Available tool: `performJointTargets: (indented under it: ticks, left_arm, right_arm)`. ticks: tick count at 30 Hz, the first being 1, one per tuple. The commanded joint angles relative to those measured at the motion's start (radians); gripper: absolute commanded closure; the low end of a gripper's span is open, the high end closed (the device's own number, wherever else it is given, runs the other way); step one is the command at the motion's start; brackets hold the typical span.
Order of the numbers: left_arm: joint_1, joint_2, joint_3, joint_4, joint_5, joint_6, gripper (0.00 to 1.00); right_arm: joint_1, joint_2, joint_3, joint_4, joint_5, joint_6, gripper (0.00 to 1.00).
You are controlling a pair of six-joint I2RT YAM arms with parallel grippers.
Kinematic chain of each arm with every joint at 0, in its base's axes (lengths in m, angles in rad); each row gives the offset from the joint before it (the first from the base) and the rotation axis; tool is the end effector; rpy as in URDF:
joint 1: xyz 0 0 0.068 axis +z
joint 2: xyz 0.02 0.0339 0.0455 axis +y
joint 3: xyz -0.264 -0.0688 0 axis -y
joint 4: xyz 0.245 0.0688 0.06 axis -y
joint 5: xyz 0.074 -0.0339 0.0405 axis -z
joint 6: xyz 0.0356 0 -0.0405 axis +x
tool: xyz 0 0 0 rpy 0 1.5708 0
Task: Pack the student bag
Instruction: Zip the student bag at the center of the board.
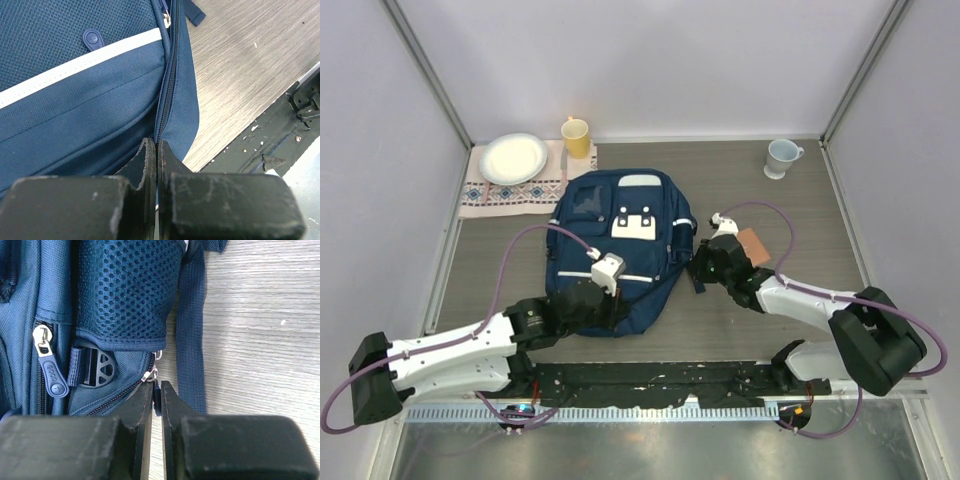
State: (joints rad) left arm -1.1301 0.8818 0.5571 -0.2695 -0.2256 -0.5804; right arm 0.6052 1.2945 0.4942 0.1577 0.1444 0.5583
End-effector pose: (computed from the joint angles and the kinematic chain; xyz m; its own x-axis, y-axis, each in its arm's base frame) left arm 0.0898 -0.1717 0.2351 -0.6397 0.1035 -0.7616 0.5401 0.7655 -0.3496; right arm 0.2078 0.1375 0.1680 -0.6661 0.1767 -0.7247 -0.1361 0.9265 0.3509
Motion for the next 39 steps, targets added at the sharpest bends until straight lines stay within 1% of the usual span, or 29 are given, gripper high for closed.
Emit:
performJointTargets:
  ticks: [1, 5, 8, 9, 10, 11, 12, 13, 14, 15, 17, 21, 22, 24, 25, 27, 28, 29, 31, 32, 34, 36, 37, 39]
  left_arm:
    - [0.001, -0.049, -0.005, -0.074, -0.049, 0.007, 1.00]
    - [0.001, -0.024, -0.005, -0.050, -0.014, 0.013, 1.00]
    - [0.001, 0.008, -0.006, -0.022, 0.023, 0.013, 1.00]
    - [0.001, 0.020, -0.003, -0.019, 0.026, 0.011, 0.98]
    - [0.001, 0.043, 0.004, -0.011, 0.028, 0.010, 0.89]
    - [0.001, 0.049, 0.012, -0.011, 0.032, 0.010, 0.65]
    - [0.001, 0.054, 0.017, -0.010, 0.038, 0.008, 0.53]
    - [0.001, 0.055, 0.024, 0.001, 0.038, 0.008, 0.42]
    - [0.001, 0.052, 0.026, 0.009, 0.037, 0.008, 0.27]
    - [0.001, 0.046, 0.026, 0.013, 0.023, 0.008, 0.22]
    - [0.001, 0.040, 0.044, 0.004, 0.000, 0.010, 0.16]
    - [0.001, 0.036, 0.093, -0.054, -0.089, 0.017, 0.12]
    - [0.001, 0.036, 0.115, -0.085, -0.159, 0.001, 0.12]
    - [0.001, 0.034, 0.141, -0.167, -0.245, -0.036, 0.07]
    - [0.001, 0.036, 0.162, -0.197, -0.332, -0.051, 0.05]
    - [0.001, 0.028, 0.179, -0.267, -0.430, -0.137, 0.01]
    - [0.003, 0.017, 0.188, -0.330, -0.472, -0.172, 0.01]
    - [0.007, 0.010, 0.190, -0.353, -0.529, -0.218, 0.00]
    - [0.029, -0.013, 0.185, -0.420, -0.558, -0.277, 0.00]
    - [0.042, -0.017, 0.182, -0.439, -0.555, -0.323, 0.00]
    - [0.093, -0.029, 0.170, -0.482, -0.532, -0.360, 0.00]
    - [0.127, -0.035, 0.159, -0.504, -0.505, -0.404, 0.00]
    - [0.130, -0.041, 0.149, -0.508, -0.501, -0.420, 0.00]
    - [0.130, -0.049, 0.141, -0.539, -0.506, -0.473, 0.00]
  right_arm:
    - [-0.078, 0.032, 0.026, 0.062, 0.149, -0.029, 0.99]
    - [-0.094, 0.042, 0.029, 0.037, 0.162, -0.029, 0.99]
    - [-0.099, 0.011, 0.017, 0.031, 0.117, -0.023, 0.99]
    - [-0.099, -0.013, 0.009, 0.032, 0.101, -0.023, 0.93]
    - [-0.099, -0.027, 0.001, 0.031, 0.089, -0.018, 0.87]
    - [-0.099, -0.040, -0.008, 0.007, 0.098, -0.011, 0.79]
    - [-0.099, -0.052, -0.009, -0.013, 0.107, -0.006, 0.65]
    - [-0.099, -0.081, -0.009, -0.030, 0.116, -0.003, 0.59]
    - [-0.099, -0.095, -0.011, -0.058, 0.113, 0.002, 0.54]
    - [-0.099, -0.115, -0.011, -0.070, 0.109, 0.008, 0.46]
    - [-0.101, -0.158, 0.000, -0.110, 0.094, 0.029, 0.43]
    - [-0.099, -0.218, 0.009, -0.139, 0.043, 0.087, 0.41]
    - [-0.099, -0.224, 0.012, -0.138, 0.026, 0.097, 0.41]
    - [-0.097, -0.221, 0.023, -0.138, -0.031, 0.107, 0.41]
    - [-0.099, -0.216, 0.038, -0.139, -0.051, 0.110, 0.41]
    - [-0.099, -0.187, 0.059, -0.152, -0.074, 0.112, 0.41]
    - [-0.099, -0.176, 0.079, -0.152, -0.075, 0.111, 0.41]
    - [-0.099, -0.163, 0.090, -0.152, -0.074, 0.112, 0.40]
    - [-0.099, -0.118, 0.131, -0.152, -0.057, 0.100, 0.37]
    - [-0.099, -0.103, 0.148, -0.180, -0.048, 0.097, 0.36]
    - [-0.101, -0.048, 0.208, -0.184, -0.028, 0.082, 0.30]
    - [-0.110, 0.001, 0.254, -0.187, -0.031, 0.068, 0.28]
    - [-0.116, 0.044, 0.306, -0.190, -0.049, 0.063, 0.28]
    - [-0.127, 0.092, 0.354, -0.192, -0.051, 0.032, 0.26]
